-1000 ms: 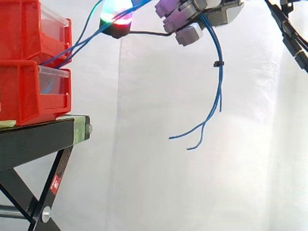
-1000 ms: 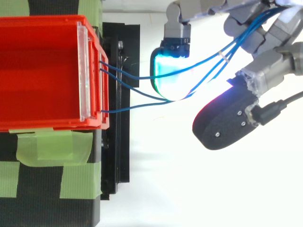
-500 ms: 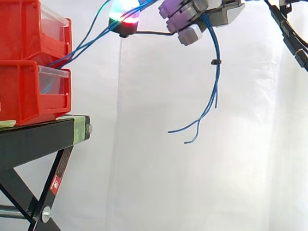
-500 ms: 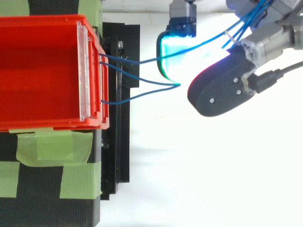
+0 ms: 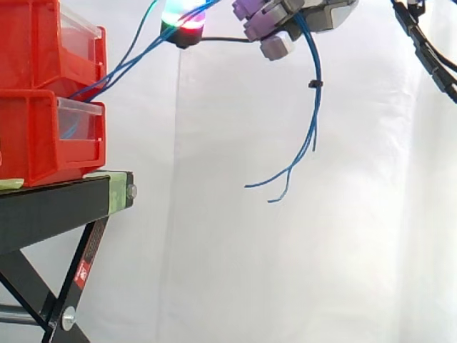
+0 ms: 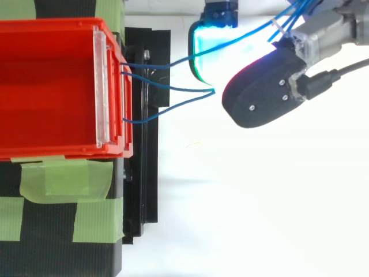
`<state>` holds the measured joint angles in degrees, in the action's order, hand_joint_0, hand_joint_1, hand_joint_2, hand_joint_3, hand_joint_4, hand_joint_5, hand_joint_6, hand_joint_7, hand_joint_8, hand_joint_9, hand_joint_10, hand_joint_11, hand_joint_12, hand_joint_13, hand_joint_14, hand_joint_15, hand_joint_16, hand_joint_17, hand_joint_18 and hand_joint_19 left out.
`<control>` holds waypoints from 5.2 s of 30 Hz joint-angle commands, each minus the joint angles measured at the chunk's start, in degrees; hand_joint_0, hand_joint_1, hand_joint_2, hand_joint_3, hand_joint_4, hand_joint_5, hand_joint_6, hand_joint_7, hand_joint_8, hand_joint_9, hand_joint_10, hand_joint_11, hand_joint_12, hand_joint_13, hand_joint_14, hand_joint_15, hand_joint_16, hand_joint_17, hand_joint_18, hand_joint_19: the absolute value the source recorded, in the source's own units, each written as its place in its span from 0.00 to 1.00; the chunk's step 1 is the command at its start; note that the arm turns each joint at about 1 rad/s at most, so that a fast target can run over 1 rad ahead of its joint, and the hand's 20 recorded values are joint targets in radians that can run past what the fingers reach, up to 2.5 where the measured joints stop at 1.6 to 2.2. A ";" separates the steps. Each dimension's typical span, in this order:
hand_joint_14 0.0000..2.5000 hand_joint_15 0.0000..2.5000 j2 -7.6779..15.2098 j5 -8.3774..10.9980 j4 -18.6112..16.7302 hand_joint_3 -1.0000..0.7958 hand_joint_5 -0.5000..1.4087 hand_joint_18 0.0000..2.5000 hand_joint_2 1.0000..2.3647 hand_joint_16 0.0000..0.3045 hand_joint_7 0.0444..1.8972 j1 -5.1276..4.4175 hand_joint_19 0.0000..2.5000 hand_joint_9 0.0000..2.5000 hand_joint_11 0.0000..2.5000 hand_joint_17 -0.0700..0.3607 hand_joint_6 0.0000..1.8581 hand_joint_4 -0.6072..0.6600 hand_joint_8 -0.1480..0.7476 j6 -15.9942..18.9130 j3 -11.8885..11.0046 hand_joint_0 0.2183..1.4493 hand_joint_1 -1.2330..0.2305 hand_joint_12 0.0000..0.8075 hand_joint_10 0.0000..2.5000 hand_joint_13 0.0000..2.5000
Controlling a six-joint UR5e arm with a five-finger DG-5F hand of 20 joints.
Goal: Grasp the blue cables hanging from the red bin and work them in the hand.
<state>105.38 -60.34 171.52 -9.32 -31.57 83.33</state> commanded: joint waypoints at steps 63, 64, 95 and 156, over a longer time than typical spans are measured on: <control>1.00 0.83 0.00 -6.28 -10.68 0.19 0.72 0.97 0.01 0.69 0.72 2.20 0.31 0.77 1.00 0.53 0.00 0.65 0.73 -19.32 -0.01 0.53 0.35 0.87 1.00 0.83; 1.00 0.83 0.00 -6.28 -10.77 0.21 0.72 0.97 0.01 0.69 0.71 2.20 0.31 0.77 1.00 0.53 0.00 0.65 0.73 -19.32 -0.01 0.53 0.35 0.87 1.00 0.83; 1.00 0.83 0.00 -5.75 -2.68 0.40 0.67 0.97 0.02 0.69 0.80 1.06 0.31 0.77 1.00 0.53 0.01 0.65 0.73 -14.66 -0.01 0.52 0.33 0.87 1.00 0.83; 1.00 0.83 -1.49 -14.28 1.97 0.31 0.64 0.97 0.02 0.69 0.84 -0.17 0.31 0.77 1.00 0.53 0.00 0.67 0.73 -24.06 -5.10 0.54 0.34 0.87 1.00 0.83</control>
<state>103.88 -72.07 173.63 -9.69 -47.50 78.85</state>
